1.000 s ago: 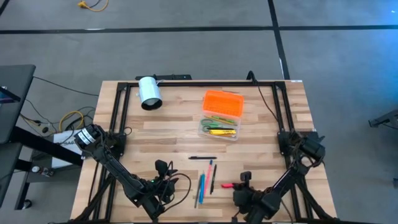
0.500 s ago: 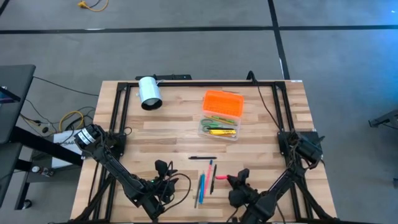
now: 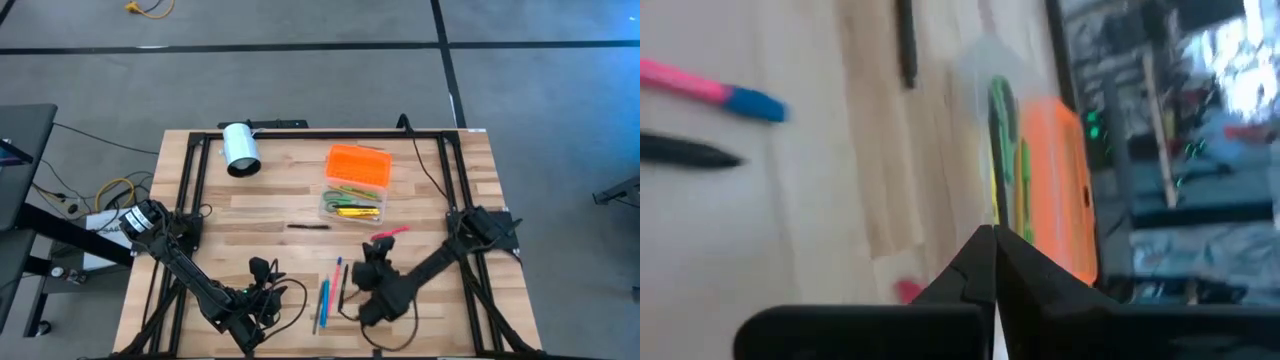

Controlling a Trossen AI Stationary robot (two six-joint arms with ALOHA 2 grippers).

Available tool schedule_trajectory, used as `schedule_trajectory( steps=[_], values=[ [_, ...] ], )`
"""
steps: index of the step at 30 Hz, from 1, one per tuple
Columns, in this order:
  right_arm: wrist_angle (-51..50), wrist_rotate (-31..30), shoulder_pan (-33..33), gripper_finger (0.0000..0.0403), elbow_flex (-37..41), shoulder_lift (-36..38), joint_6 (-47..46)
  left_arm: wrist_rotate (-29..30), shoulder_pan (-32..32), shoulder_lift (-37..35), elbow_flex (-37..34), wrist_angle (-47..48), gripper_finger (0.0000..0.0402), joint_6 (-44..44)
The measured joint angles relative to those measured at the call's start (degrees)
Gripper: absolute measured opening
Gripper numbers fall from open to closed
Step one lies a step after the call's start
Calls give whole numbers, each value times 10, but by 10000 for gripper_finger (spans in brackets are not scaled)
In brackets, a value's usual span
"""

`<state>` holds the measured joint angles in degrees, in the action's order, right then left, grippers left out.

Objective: Pick & place school supplies into a supply box
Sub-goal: Put the pink pen into the supply box

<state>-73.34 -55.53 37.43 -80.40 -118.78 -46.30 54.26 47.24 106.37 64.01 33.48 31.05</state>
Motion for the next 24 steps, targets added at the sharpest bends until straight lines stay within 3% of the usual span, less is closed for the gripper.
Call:
schedule_trajectory(
  steps=[5, 12, 15, 19, 24],
  values=[
    [15, 76, -23, 3, 1, 35, 27, -6, 0, 0, 0, 0, 180, 0],
    [50, 196, 0, 1, 57, 132, 47, -17, 2, 0, 0, 0, 180, 5],
    [96, 239, 18, 1, 121, 198, 41, -19, 2, 0, 0, -4, 180, 6],
    [182, 250, 37, 0, 243, 294, 14, -15, 2, 0, 0, -17, 180, -6],
    [373, 260, 20, 0, 417, 412, 25, -10, -6, 0, 0, -33, 180, -33]
  ],
)
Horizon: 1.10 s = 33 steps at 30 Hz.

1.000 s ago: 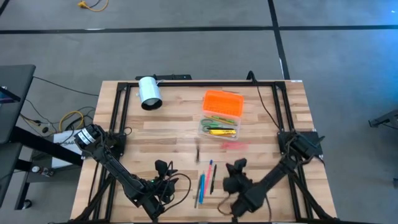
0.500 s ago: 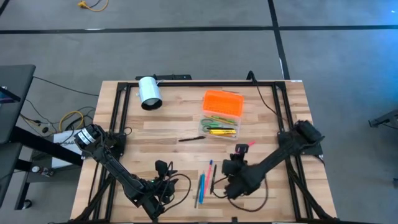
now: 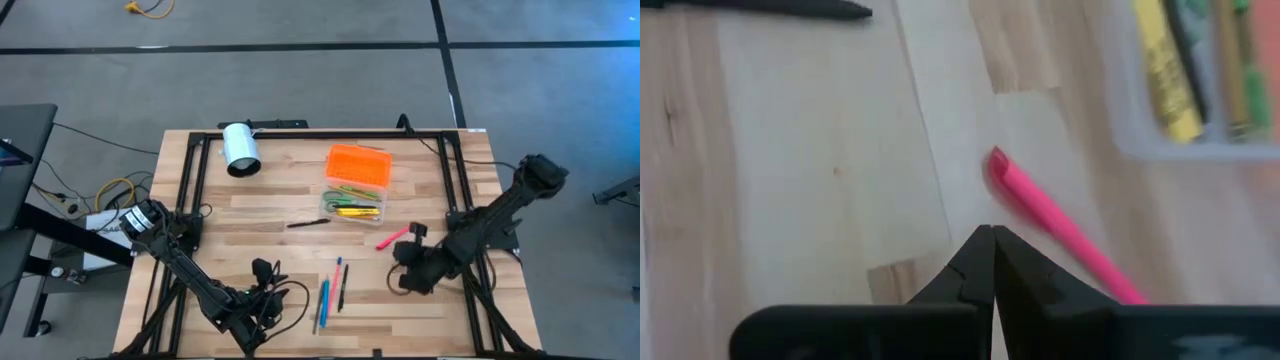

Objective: Pick & place school supplies into a supply box
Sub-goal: Put the pink pen into the supply box

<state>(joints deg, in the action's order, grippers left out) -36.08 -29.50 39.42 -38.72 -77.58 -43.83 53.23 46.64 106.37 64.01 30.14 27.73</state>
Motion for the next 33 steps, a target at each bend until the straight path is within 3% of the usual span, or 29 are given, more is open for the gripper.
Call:
schedule_trajectory(
  steps=[4, 8, 20, 24, 33],
  values=[
    [91, 33, -31, 0, 79, 57, 50, 0, -11, 0, 0, -1, 180, -9],
    [100, 39, -53, 14, 91, 75, 90, -1, -24, 0, 0, -1, 180, -11],
    [96, 56, -117, 169, 91, 51, 114, -34, -35, 0, 0, -14, 180, -11],
    [95, 68, -142, 203, 91, 51, 120, -35, -35, 0, 0, -14, 180, -10],
    [65, 126, -193, 196, 91, 51, 152, -35, -35, 0, 0, -14, 180, -9]
  ],
)
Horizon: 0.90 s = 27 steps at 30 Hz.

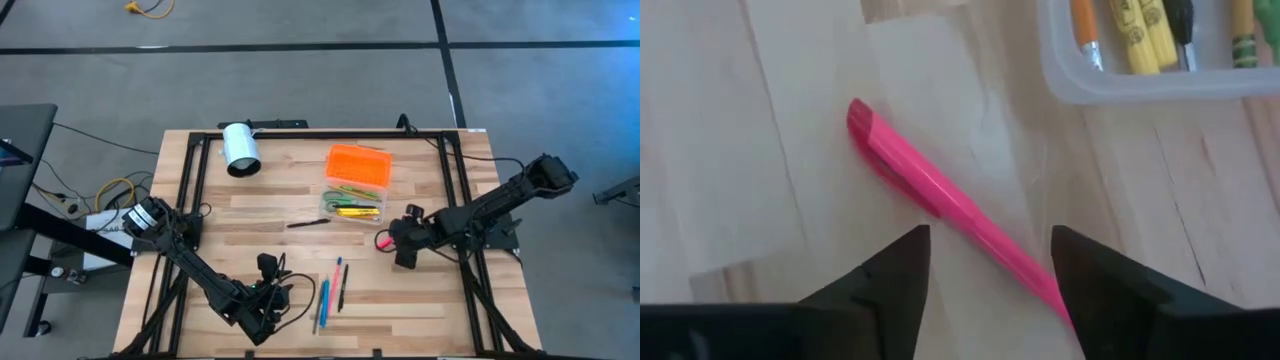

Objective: Pick & place school supplies into a supply box
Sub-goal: Put the pink pen into the supply box

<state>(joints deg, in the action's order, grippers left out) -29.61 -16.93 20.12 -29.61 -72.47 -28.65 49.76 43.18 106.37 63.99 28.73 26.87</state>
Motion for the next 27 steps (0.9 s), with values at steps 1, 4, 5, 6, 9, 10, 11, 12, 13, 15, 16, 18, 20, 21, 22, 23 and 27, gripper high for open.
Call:
schedule_trajectory(
  steps=[1, 4, 5, 6, 9, 10, 11, 12, 13, 15, 16, 18, 20, 21, 22, 23, 27],
  values=[
    [1, 0, 0, 191, 0, 0, 8, 0, 0, 0, 0, 0, 180, 0],
    [3, 3, -8, 173, 0, 0, 26, 0, 0, 0, 0, 0, 180, 0],
    [2, 5, -12, 168, 0, 0, 27, 0, 0, 0, 0, 0, 180, 0],
    [0, 8, -15, 163, 0, 0, 28, 0, 0, 0, 0, 0, 180, 0],
    [12, 25, -26, 150, 5, 0, 37, 0, 0, 0, 0, 0, 180, 0],
    [19, 33, -30, 147, 11, 0, 38, 0, 0, 0, 0, 0, 180, 0],
    [24, 41, -34, 145, 18, 0, 38, 0, 0, 0, 0, 0, 180, 0],
    [27, 49, -37, 143, 25, 0, 38, 0, 0, 0, 0, 0, 180, 1],
    [28, 51, -40, 141, 31, 0, 38, 0, 0, 0, 0, 0, 180, 2],
    [32, 52, -41, 139, 39, 0, 37, 0, 0, 0, 0, 0, 180, 2],
    [38, 52, -41, 138, 42, 1, 37, 0, 0, 0, 0, 0, 180, 2],
    [47, 52, -41, 135, 46, 1, 37, 0, 0, 0, 0, 0, 180, 2],
    [49, 52, -41, 131, 47, 1, 37, 0, 0, 0, 0, 0, 180, -1],
    [49, 53, -41, 127, 47, 1, 37, 0, 0, 0, 0, 0, 180, 0],
    [50, 56, -41, 122, 47, 1, 37, 0, -1, 0, 0, 0, 180, 0],
    [51, 60, -41, 115, 47, 1, 36, 0, -1, 0, 0, 0, 180, 0],
    [56, 78, -37, 72, 47, -8, 25, 0, -1, 0, 0, -3, 180, -1]
  ],
)
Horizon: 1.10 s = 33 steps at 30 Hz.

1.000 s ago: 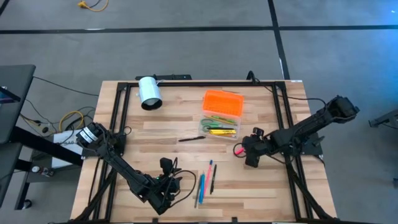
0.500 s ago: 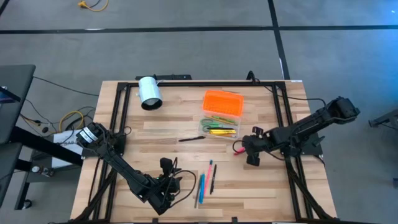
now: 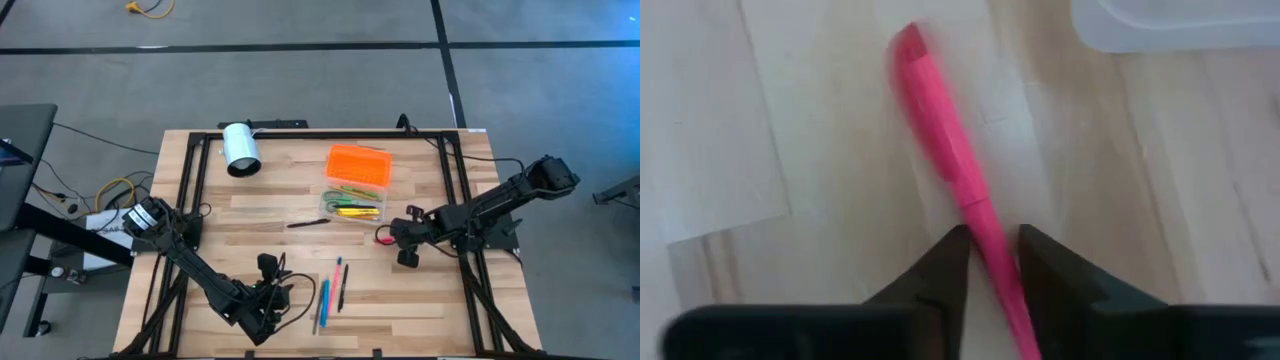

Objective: Pick & place school supplies into a supply box
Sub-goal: Put the pink pen into the supply box

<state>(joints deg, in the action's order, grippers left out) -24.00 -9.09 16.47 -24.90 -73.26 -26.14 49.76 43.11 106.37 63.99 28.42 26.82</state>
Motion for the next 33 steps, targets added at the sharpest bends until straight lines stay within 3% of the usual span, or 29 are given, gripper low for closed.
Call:
schedule_trajectory(
  steps=[4, 11, 17, 25, 33],
  values=[
    [7, -2, 22, 16, -6, -34, -3, 0, 0, 0, 0, -1, 180, 0],
    [16, -62, 88, 9, -10, -47, -29, -9, 0, 0, 0, -1, 180, 1],
    [5, -64, 155, 4, -43, -49, -21, -9, 0, 0, 0, -1, 180, 1],
    [-16, -187, 239, 2, -102, -138, -26, -12, 0, 0, 0, -6, 180, 5],
    [-108, -286, 260, 1, -201, -237, -28, -12, 0, 0, 0, -7, 180, 5]
  ],
)
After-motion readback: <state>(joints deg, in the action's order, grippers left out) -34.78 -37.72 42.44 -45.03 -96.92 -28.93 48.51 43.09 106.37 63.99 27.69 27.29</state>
